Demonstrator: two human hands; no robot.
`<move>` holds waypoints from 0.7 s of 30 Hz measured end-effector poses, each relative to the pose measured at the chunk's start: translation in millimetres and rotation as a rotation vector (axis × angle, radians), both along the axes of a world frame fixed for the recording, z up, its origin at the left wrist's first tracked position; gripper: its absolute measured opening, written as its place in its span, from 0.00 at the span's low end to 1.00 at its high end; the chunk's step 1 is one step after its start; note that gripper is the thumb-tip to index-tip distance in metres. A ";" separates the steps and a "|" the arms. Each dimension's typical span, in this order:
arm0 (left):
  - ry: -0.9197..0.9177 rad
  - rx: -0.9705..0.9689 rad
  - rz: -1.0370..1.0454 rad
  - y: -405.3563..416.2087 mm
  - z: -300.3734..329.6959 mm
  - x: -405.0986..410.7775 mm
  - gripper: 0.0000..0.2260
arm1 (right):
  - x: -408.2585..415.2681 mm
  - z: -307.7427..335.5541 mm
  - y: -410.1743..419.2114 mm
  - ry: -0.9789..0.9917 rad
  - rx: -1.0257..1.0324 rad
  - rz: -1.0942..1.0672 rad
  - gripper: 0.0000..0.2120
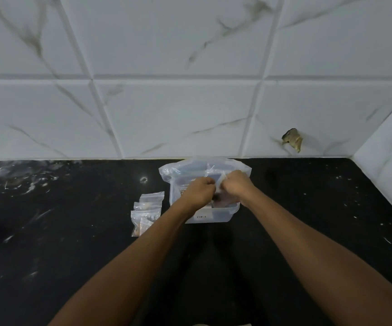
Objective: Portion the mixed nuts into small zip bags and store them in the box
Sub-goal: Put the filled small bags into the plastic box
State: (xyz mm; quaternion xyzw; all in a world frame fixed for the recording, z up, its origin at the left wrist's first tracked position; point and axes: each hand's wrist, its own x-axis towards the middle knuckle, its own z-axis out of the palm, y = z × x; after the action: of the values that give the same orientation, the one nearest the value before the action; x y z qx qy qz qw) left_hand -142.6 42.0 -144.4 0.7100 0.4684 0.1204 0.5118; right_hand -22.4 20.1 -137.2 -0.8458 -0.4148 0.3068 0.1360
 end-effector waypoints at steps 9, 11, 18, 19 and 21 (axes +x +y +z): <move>0.248 -0.093 -0.175 22.7 -22.6 16.6 0.12 | -7.0 -10.9 5.2 -0.134 -0.042 0.171 0.05; 0.280 -0.091 -0.201 26.1 -26.5 17.1 0.13 | -7.7 -11.4 2.7 -0.172 -0.019 0.188 0.03; 0.427 0.033 -0.375 28.4 -30.6 18.8 0.09 | -18.4 0.1 -10.7 -0.347 -0.013 0.133 0.12; 0.437 0.074 -0.389 26.9 -28.1 17.7 0.09 | -21.7 3.4 -15.0 -0.380 0.004 0.131 0.11; 0.411 0.194 -0.341 21.6 -21.3 8.9 0.10 | -30.0 9.9 -25.1 -0.430 0.088 0.123 0.10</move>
State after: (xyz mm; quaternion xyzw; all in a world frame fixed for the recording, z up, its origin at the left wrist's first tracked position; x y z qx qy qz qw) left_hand -133.8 63.6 -165.7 0.8338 0.4223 -0.0698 0.3487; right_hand -52.4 -5.0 -127.3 -0.8581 -0.4981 0.1086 0.0621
